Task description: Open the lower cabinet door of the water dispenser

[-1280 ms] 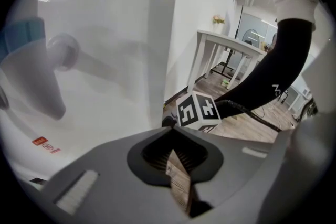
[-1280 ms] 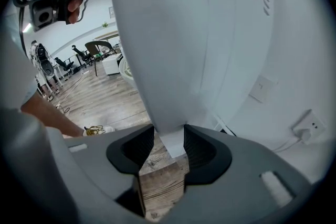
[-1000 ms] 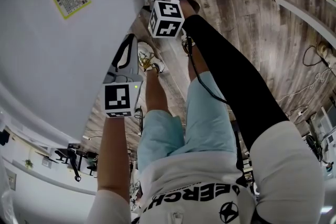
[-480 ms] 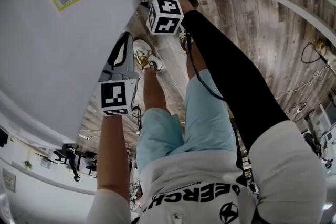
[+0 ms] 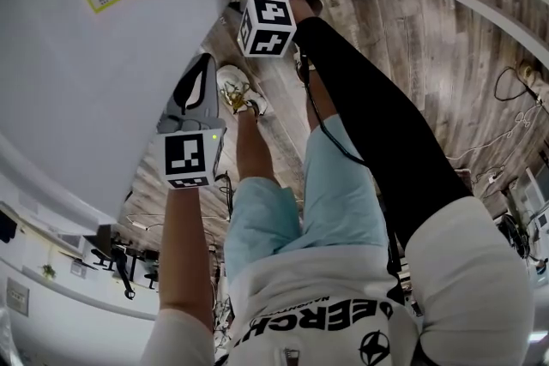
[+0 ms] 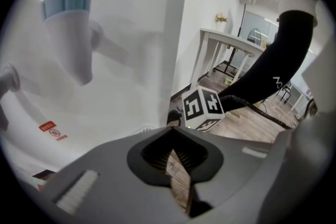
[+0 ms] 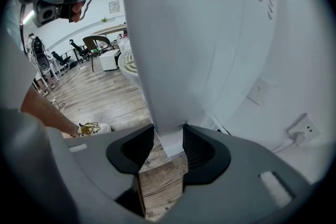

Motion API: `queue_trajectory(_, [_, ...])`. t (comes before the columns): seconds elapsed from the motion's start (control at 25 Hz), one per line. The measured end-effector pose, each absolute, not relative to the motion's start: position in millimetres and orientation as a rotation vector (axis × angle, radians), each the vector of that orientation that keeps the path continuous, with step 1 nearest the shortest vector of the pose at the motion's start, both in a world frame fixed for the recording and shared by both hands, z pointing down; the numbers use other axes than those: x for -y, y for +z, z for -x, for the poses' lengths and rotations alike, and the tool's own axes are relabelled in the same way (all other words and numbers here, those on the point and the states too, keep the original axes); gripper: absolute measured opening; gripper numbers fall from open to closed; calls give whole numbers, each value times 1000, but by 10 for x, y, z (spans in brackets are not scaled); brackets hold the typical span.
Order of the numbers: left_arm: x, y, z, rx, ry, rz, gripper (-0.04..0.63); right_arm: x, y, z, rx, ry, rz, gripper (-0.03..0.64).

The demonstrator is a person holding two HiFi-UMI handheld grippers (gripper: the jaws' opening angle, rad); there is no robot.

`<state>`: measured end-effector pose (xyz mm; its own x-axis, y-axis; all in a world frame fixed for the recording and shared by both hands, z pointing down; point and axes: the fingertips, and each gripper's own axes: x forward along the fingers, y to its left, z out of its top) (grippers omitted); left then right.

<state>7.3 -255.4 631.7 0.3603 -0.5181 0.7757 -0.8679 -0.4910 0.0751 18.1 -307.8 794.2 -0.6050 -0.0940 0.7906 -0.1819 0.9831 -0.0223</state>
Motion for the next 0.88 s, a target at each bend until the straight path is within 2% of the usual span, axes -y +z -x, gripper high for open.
queue_trajectory(0.88, [2276,6249,-34,1208,922,-2159,58,2677,7987,-230,2183,226,-252,164])
